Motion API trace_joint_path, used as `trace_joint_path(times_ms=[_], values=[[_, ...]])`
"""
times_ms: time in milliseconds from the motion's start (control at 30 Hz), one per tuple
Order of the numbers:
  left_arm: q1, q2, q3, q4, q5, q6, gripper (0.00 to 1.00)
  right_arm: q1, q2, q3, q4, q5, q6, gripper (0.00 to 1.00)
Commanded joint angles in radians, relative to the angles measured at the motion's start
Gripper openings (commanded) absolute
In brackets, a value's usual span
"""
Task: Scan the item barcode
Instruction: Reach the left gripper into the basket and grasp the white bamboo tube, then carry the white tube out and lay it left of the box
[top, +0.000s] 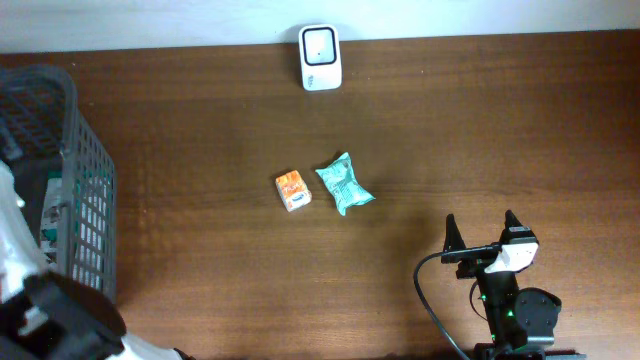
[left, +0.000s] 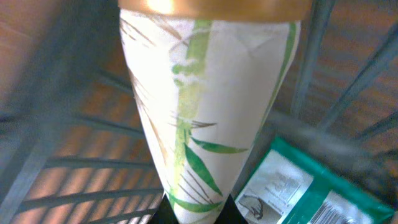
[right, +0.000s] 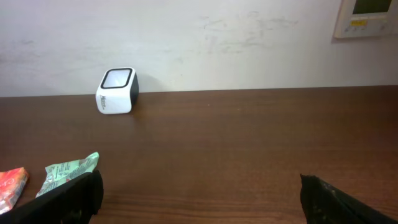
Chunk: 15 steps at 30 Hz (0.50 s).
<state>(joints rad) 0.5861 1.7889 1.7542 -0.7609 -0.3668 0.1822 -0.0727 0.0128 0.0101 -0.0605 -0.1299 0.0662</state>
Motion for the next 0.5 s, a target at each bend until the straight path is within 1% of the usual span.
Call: trace_joint_path(times_ms=[0, 33, 100, 167, 200, 300, 400, 467], values=[[-0.023, -0.15, 0.029, 0.044, 0.095, -0.055, 0.0, -0.006, -0.006, -0.005, -0.005, -0.01, -0.006, 0.98], [-0.037, -0.185, 0.029, 0.055, 0.126, -0.076, 0.0, -0.006, -0.006, -0.005, -0.005, -0.01, -0.006, 0.98], [-0.074, -0.254, 0.029, 0.069, 0.199, -0.081, 0.0, -0.006, -0.006, -0.005, -0.005, -0.01, -0.006, 0.98], [-0.126, -0.31, 0.029, 0.069, 0.239, -0.096, 0.0, -0.006, -0.006, -0.005, -0.005, -0.01, -0.006, 0.98], [-0.174, -0.347, 0.029, 0.068, 0.241, -0.114, 0.0, -0.006, -0.006, -0.005, -0.005, -0.01, -0.006, 0.98], [-0.287, -0.406, 0.029, 0.064, 0.241, -0.114, 0.0, -0.006, -0.006, -0.005, -0.005, -0.01, -0.006, 0.98], [-0.394, -0.422, 0.029, 0.032, 0.24, -0.114, 0.0, -0.006, -0.006, -0.005, -0.005, -0.01, -0.006, 0.98], [-0.437, -0.417, 0.029, -0.01, 0.241, -0.115, 0.0, -0.006, -0.006, -0.005, -0.005, -0.01, -0.006, 0.98]])
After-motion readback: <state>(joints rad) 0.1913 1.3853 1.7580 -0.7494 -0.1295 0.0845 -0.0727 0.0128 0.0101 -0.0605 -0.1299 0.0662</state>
